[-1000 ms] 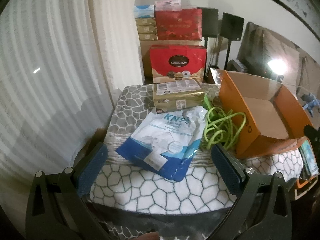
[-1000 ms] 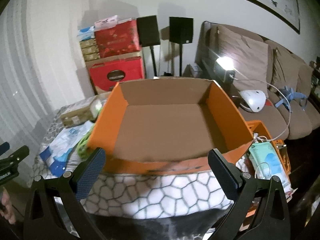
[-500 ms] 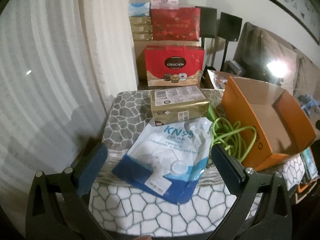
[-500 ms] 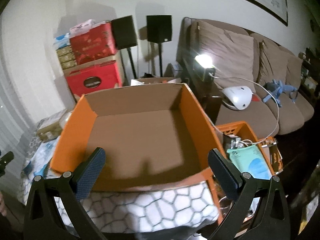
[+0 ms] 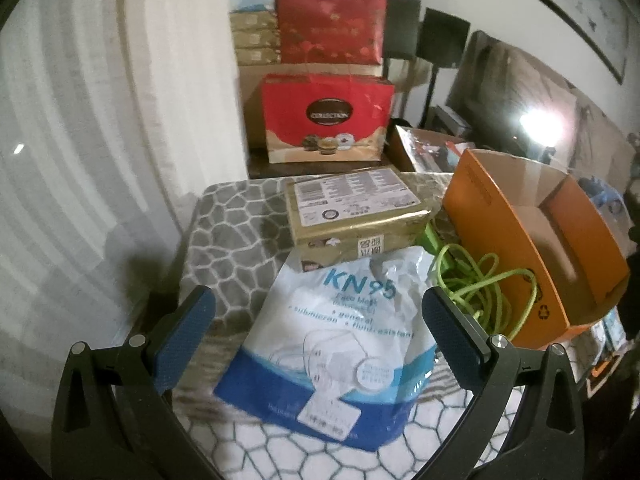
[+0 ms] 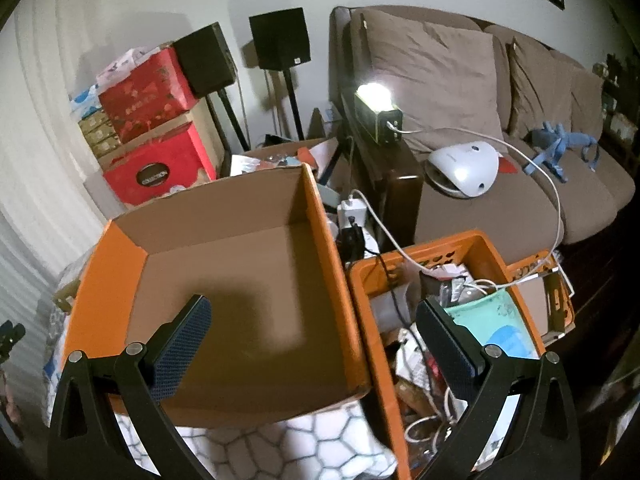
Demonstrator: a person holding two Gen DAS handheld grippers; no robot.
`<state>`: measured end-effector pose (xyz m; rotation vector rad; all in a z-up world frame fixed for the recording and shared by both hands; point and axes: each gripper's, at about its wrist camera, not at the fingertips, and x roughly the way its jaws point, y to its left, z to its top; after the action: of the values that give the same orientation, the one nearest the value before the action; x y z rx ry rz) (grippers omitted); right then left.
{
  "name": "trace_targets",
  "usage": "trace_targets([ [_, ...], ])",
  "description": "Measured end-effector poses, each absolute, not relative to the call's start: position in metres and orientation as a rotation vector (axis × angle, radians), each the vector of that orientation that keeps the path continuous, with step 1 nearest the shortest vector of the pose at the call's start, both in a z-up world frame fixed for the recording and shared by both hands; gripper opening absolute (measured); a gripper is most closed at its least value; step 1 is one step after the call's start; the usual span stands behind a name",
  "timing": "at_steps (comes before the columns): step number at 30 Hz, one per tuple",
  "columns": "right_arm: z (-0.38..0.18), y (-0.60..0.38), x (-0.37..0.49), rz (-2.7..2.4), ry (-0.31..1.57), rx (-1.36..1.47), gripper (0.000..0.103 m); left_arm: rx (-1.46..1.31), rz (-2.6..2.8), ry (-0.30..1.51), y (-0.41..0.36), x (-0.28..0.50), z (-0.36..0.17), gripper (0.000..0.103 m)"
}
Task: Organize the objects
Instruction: 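Move the left gripper to the gold packet and close on its edge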
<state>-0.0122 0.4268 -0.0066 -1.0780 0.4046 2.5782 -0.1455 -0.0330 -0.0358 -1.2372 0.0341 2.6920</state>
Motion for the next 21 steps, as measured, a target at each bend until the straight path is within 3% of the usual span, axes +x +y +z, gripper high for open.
trace_targets([
  [6, -0.017, 0.45, -0.025, 2.564, 0.435, -1.165, 0.095, -1.309, 2.607, -0.007, -0.038, -0.188, -0.05, 0.103],
  [9, -0.025, 0.458, -0.033, 2.554, 0.45, -1.223, 0.085, -1.343, 2.556, -0.04, -0.039, -0.209, -0.059, 0.103],
  [14, -0.037, 0.47, -0.041, 2.539, 0.492, -1.307, 0.055, -1.372, 2.513, -0.107, -0.043, -0.236, -0.068, 0.103],
  [21, -0.043, 0.475, -0.043, 2.568, 0.543, -1.396, 0.031, -1.428, 2.443, -0.161, -0.052, -0.263, -0.08, 0.103],
])
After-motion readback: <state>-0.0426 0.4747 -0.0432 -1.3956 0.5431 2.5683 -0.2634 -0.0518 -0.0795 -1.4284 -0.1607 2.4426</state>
